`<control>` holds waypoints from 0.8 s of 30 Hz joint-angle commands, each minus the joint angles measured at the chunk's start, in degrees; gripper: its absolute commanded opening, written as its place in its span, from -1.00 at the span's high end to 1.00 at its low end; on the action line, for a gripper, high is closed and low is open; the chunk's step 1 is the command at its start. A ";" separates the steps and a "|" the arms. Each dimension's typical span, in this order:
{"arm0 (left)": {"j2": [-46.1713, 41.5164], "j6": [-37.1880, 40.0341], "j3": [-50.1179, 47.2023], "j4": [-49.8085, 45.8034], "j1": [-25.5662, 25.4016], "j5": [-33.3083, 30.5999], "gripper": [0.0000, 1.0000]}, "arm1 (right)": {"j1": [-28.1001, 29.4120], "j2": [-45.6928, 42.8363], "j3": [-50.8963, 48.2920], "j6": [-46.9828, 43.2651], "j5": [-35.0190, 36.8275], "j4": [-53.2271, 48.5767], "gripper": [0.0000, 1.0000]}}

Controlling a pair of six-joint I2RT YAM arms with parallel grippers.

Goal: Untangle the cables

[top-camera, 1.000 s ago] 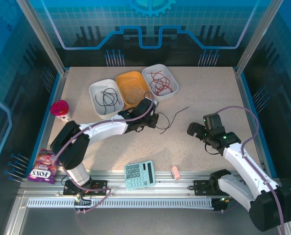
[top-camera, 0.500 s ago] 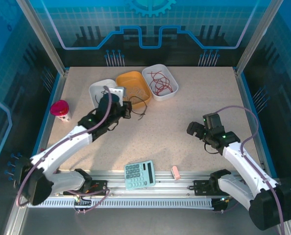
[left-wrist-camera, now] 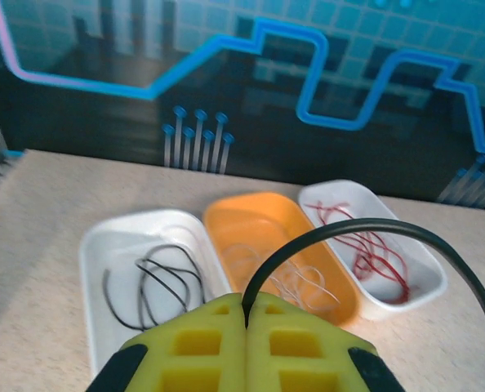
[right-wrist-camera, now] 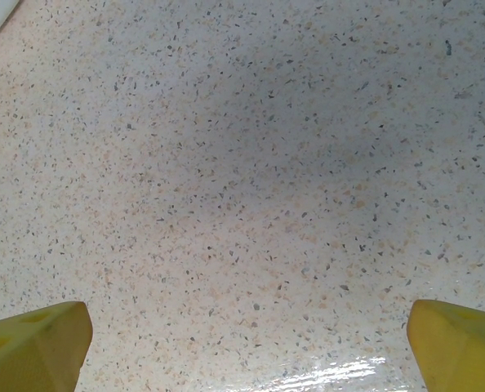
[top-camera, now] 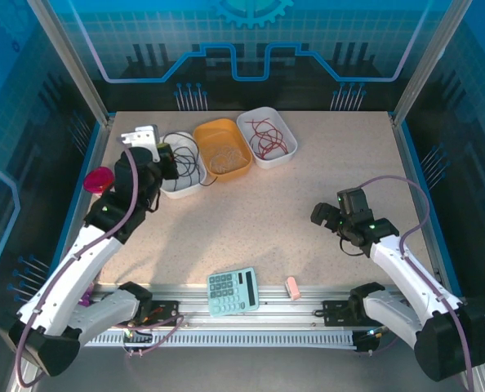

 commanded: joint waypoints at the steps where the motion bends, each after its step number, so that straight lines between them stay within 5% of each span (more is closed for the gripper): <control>1: 1.39 3.85 3.80 0.46 3.03 -2.77 1.00 | -0.72 0.12 1.10 0.91 0.31 0.42 -0.99; 24: 6.13 9.35 16.39 -0.69 14.19 1.75 1.00 | -0.61 4.05 1.86 1.45 -1.02 2.57 -0.99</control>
